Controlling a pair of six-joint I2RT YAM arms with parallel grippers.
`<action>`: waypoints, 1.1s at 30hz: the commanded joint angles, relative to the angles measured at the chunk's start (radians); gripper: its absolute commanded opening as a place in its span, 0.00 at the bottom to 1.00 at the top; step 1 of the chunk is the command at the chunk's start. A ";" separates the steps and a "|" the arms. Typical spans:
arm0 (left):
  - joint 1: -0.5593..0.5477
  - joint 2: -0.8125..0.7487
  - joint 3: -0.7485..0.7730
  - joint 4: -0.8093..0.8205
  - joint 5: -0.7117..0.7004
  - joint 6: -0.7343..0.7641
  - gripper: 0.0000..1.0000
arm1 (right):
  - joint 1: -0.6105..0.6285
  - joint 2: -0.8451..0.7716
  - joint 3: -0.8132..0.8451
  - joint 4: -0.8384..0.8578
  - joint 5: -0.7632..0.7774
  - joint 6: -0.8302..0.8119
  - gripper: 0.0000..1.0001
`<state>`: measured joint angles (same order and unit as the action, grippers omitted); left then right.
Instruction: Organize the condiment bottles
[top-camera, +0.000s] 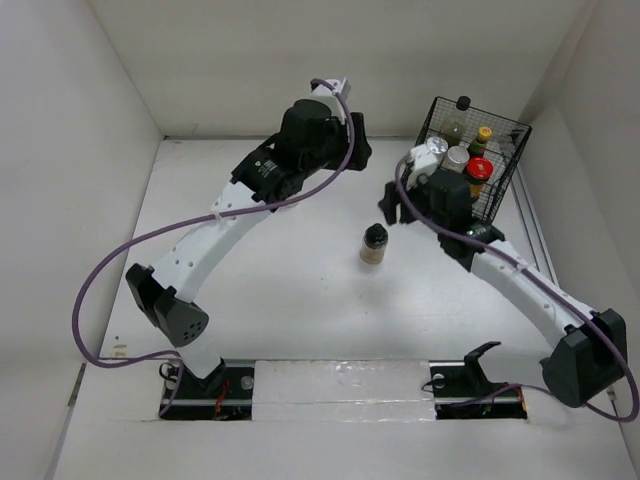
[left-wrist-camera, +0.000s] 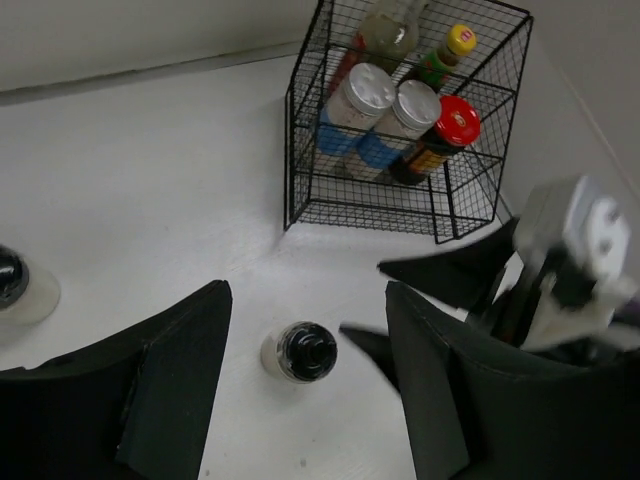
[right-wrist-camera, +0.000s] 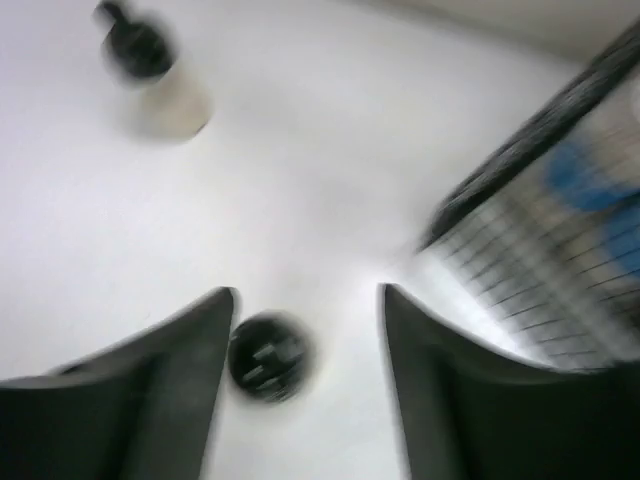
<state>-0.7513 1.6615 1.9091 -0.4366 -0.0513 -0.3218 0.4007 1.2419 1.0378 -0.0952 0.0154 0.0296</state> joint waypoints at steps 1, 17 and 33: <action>0.077 -0.055 -0.001 -0.034 -0.062 -0.112 0.58 | 0.108 -0.032 -0.090 -0.026 -0.066 0.024 0.73; 0.288 -0.190 -0.341 0.096 0.214 -0.249 0.61 | 0.196 0.169 0.008 -0.077 0.052 0.044 0.59; 0.288 -0.170 -0.321 0.107 0.211 -0.229 0.62 | 0.196 0.208 -0.028 -0.089 0.104 0.090 0.16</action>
<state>-0.4675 1.5150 1.5703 -0.3744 0.1516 -0.5652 0.6014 1.4372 1.0035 -0.1940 0.1062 0.1070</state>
